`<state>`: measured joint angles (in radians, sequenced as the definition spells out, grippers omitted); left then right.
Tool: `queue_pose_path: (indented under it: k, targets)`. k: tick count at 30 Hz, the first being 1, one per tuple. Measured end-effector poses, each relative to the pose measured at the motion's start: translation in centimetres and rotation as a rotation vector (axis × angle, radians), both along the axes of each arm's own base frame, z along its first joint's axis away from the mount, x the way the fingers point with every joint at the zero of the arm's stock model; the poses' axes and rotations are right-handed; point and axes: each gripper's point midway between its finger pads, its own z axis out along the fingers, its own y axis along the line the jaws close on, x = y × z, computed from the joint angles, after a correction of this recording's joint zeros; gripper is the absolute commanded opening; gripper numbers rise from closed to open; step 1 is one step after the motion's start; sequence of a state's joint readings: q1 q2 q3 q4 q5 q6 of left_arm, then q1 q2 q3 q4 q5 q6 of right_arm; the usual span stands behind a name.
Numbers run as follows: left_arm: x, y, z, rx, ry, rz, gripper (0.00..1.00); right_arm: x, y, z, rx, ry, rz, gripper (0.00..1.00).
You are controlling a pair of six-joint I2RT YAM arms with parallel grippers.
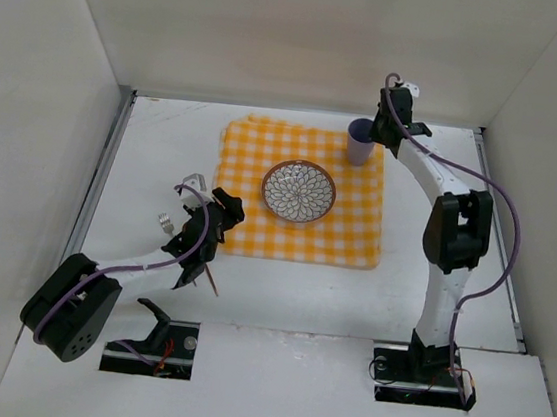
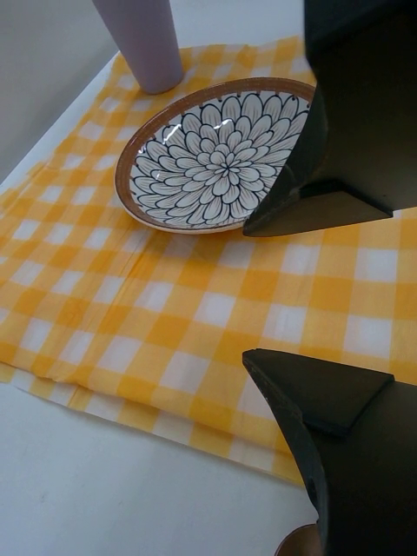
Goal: Set the dinner table for one person
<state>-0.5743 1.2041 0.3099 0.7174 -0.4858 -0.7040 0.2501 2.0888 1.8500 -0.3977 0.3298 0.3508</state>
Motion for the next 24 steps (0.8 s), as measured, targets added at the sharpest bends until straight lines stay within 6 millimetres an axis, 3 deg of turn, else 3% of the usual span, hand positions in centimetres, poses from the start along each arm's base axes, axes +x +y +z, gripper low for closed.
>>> queue_pose_path:
  k: [4, 18, 21, 24]
  targets:
    - [0.1, 0.1, 0.0, -0.002, 0.001, 0.004, 0.52, 0.1, 0.0, -0.9, -0.01, 0.024, 0.003, 0.17]
    - [0.1, 0.2, -0.7, 0.006, 0.02, 0.006, 0.52, 0.6, 0.0, -1.9, -0.021, 0.04, 0.007, 0.56]
    - [0.2, 0.1, -0.9, 0.009, 0.024, 0.007, 0.52, 0.5, 0.0, -1.2, -0.019, 0.028, 0.009, 0.64]
    - [0.4, 0.1, -0.6, 0.01, 0.02, 0.008, 0.52, -0.1, -0.1, 1.1, -0.01, -0.009, 0.013, 0.7]
